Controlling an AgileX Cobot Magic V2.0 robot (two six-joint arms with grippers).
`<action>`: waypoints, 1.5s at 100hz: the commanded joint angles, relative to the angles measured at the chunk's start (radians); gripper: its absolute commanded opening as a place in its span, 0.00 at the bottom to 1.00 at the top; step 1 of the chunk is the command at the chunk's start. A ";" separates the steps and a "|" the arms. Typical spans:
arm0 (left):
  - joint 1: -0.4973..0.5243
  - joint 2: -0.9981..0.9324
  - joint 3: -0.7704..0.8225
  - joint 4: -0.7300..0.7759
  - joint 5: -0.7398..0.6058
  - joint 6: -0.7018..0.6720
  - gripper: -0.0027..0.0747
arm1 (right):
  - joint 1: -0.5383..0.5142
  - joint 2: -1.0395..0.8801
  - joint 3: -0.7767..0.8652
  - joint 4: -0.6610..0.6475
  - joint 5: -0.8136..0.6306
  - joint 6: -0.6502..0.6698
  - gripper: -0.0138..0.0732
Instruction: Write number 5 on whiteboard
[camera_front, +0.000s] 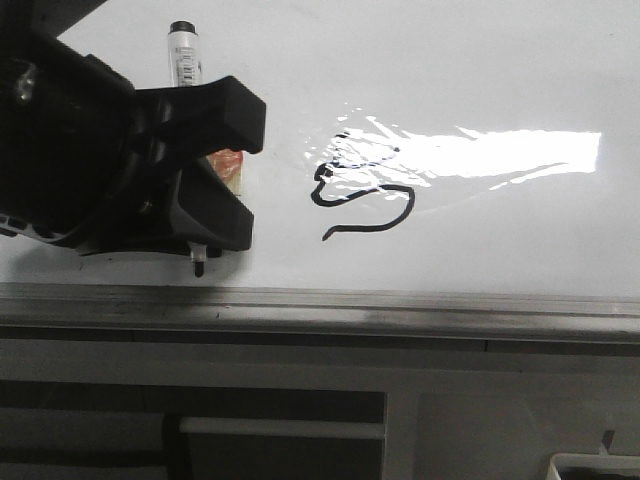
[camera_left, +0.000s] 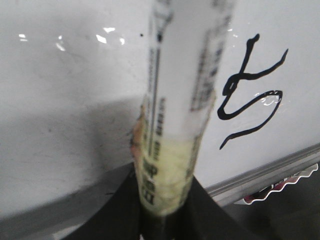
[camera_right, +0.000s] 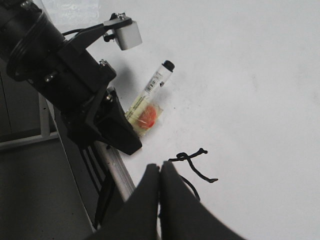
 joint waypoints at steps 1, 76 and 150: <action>0.010 0.031 -0.010 -0.010 -0.116 -0.009 0.01 | -0.006 -0.008 -0.028 -0.010 -0.064 0.001 0.09; 0.015 0.042 -0.010 -0.010 -0.147 -0.009 0.01 | -0.006 -0.008 -0.028 -0.008 -0.064 0.025 0.09; 0.081 0.042 -0.010 -0.010 -0.109 -0.009 0.01 | -0.006 -0.007 -0.028 -0.006 -0.066 0.025 0.09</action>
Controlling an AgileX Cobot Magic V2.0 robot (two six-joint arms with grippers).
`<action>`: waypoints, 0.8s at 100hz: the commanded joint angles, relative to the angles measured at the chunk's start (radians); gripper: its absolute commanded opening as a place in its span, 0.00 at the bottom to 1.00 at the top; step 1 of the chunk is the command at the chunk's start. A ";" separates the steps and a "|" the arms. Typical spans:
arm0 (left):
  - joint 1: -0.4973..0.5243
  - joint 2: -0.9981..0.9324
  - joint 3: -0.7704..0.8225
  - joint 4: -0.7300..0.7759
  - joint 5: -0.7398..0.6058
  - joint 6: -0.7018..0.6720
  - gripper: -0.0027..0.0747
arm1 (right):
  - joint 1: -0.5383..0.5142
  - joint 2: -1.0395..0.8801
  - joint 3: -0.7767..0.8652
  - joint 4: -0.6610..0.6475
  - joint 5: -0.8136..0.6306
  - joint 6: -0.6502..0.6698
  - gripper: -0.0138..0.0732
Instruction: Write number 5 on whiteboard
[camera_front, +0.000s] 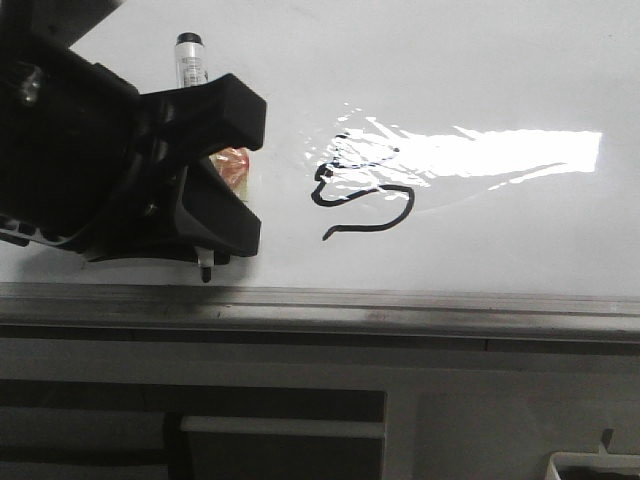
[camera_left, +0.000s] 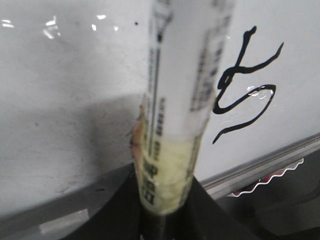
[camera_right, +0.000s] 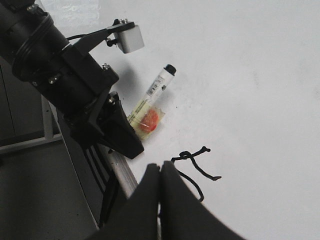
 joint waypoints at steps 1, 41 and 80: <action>0.033 0.026 -0.007 -0.010 -0.195 -0.009 0.01 | -0.006 -0.007 -0.028 -0.006 -0.068 -0.002 0.09; 0.033 0.026 -0.007 -0.011 -0.195 -0.009 0.35 | -0.006 -0.007 -0.028 0.006 -0.071 -0.002 0.09; 0.033 0.026 -0.007 -0.015 -0.193 -0.009 0.40 | -0.006 -0.007 -0.028 0.008 -0.071 -0.002 0.09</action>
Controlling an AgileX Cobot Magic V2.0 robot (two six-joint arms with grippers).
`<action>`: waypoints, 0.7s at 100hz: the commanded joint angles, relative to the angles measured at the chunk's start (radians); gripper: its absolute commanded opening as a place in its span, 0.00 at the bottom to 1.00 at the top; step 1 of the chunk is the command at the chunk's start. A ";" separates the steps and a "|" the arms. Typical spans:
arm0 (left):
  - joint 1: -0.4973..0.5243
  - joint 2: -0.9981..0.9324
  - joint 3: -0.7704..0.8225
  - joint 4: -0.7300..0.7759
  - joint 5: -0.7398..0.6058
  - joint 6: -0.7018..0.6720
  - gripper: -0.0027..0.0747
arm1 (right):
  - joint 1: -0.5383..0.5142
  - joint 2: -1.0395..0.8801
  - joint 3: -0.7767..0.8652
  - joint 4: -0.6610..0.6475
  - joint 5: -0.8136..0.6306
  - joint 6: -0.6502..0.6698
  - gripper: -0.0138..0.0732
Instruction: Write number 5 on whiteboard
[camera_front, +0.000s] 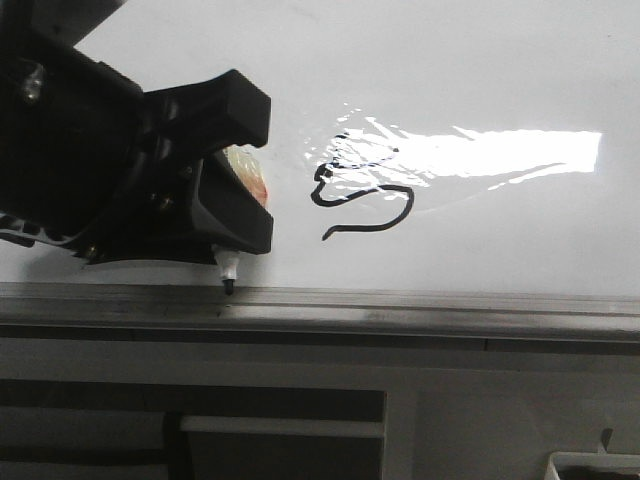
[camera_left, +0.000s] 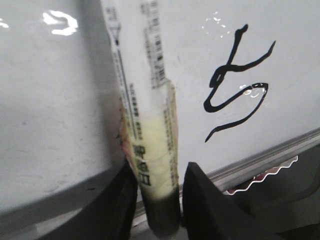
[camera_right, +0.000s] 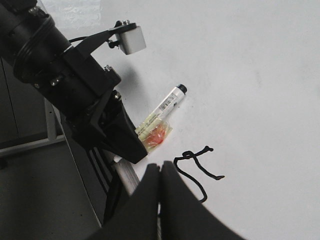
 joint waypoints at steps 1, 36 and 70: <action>0.033 0.025 -0.004 -0.012 -0.208 -0.009 0.42 | -0.006 -0.007 -0.028 -0.007 -0.071 -0.002 0.09; 0.033 0.022 -0.004 -0.012 -0.208 -0.009 0.72 | -0.006 -0.007 -0.028 -0.006 -0.071 -0.002 0.09; 0.033 -0.093 -0.004 0.001 -0.075 -0.009 0.73 | -0.006 -0.007 -0.028 -0.006 -0.071 -0.002 0.09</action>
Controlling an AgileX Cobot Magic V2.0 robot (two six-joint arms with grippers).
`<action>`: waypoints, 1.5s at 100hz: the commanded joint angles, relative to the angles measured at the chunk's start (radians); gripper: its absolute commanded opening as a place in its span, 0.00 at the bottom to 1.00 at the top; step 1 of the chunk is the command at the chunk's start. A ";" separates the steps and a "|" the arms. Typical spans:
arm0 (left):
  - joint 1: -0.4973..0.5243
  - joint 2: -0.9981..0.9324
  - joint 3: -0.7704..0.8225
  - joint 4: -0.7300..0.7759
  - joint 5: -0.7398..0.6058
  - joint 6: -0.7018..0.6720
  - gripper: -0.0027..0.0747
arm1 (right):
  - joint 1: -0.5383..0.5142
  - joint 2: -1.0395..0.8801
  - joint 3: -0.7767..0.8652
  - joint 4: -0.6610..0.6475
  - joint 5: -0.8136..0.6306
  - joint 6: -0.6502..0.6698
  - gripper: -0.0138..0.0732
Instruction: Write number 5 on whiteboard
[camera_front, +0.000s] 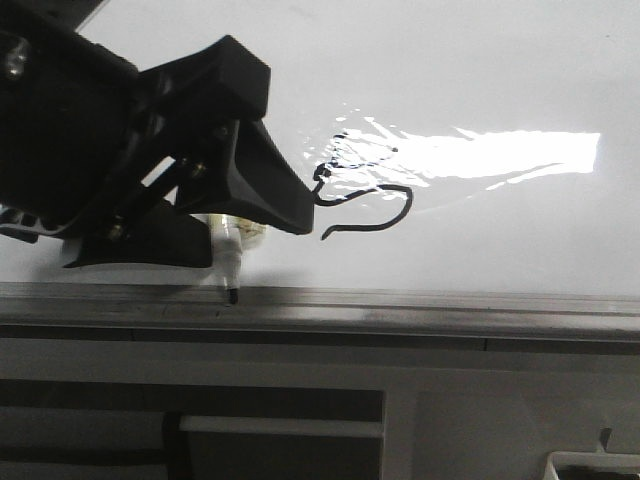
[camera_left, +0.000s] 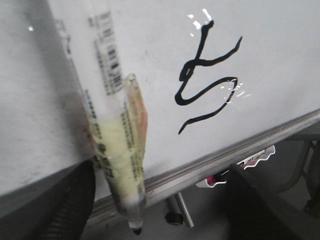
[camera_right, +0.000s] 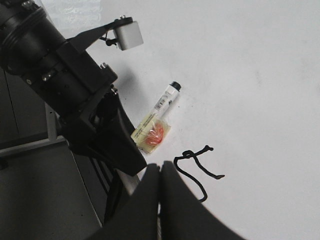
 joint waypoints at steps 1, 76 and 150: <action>0.029 -0.051 -0.010 0.007 -0.129 -0.009 0.73 | -0.006 -0.007 -0.028 -0.009 -0.071 -0.002 0.09; 0.029 -0.811 0.151 0.506 -0.126 -0.009 0.01 | -0.006 -0.176 0.057 -0.170 -0.111 -0.002 0.09; 0.029 -0.933 0.266 0.434 -0.125 -0.009 0.01 | -0.006 -0.278 0.070 -0.173 -0.109 -0.002 0.09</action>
